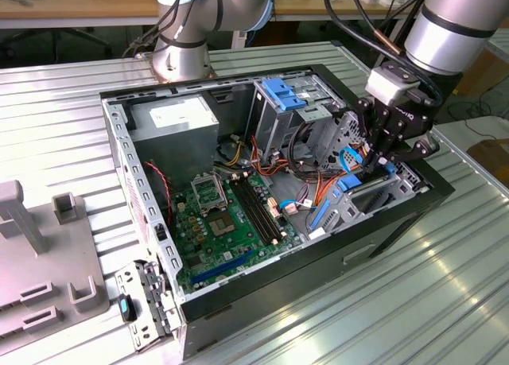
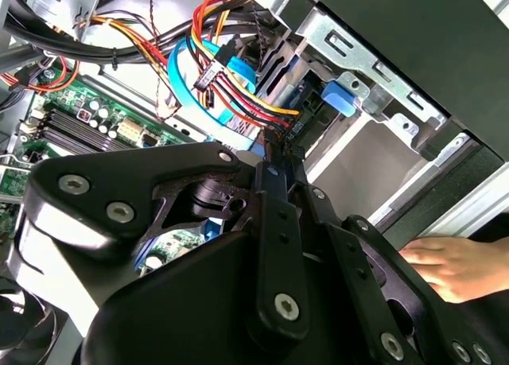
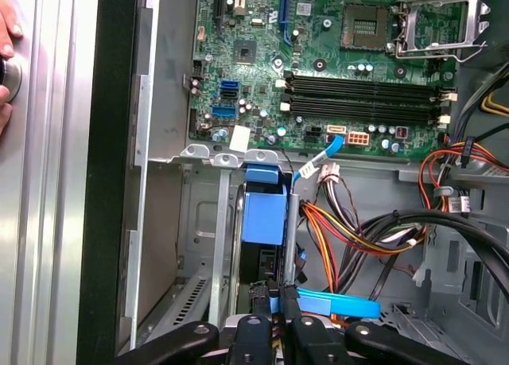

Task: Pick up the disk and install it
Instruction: 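Insert the second disk wire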

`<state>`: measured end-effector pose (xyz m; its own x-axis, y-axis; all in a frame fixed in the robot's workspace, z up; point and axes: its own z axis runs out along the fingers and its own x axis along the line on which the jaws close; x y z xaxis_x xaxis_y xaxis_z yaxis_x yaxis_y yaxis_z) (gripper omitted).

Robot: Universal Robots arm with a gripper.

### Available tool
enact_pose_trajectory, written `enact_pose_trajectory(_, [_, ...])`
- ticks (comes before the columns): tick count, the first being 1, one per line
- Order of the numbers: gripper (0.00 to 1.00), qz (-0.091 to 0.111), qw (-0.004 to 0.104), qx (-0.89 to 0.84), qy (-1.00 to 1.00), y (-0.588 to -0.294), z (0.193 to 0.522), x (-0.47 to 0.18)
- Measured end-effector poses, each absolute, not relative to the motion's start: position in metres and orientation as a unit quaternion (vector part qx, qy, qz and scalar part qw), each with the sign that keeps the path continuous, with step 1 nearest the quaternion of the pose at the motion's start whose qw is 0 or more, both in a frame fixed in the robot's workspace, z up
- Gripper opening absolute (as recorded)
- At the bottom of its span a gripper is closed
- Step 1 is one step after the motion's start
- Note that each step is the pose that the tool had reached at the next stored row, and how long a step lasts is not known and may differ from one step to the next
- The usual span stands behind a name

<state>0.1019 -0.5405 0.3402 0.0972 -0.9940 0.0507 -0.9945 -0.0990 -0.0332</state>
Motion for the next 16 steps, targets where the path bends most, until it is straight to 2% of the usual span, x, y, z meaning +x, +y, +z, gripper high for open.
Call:
enact_pose_trajectory(8, [0.16,0.03,0.004,0.741,-0.671,-0.5422,0.334,0.1019])
enact_pose_trajectory(12, [0.16,0.032,0.008,0.741,-0.671,-0.5444,0.3375,0.1019])
enact_pose_trajectory(16, [0.16,0.03,0.005,0.741,-0.671,-0.5427,0.3348,0.1018])
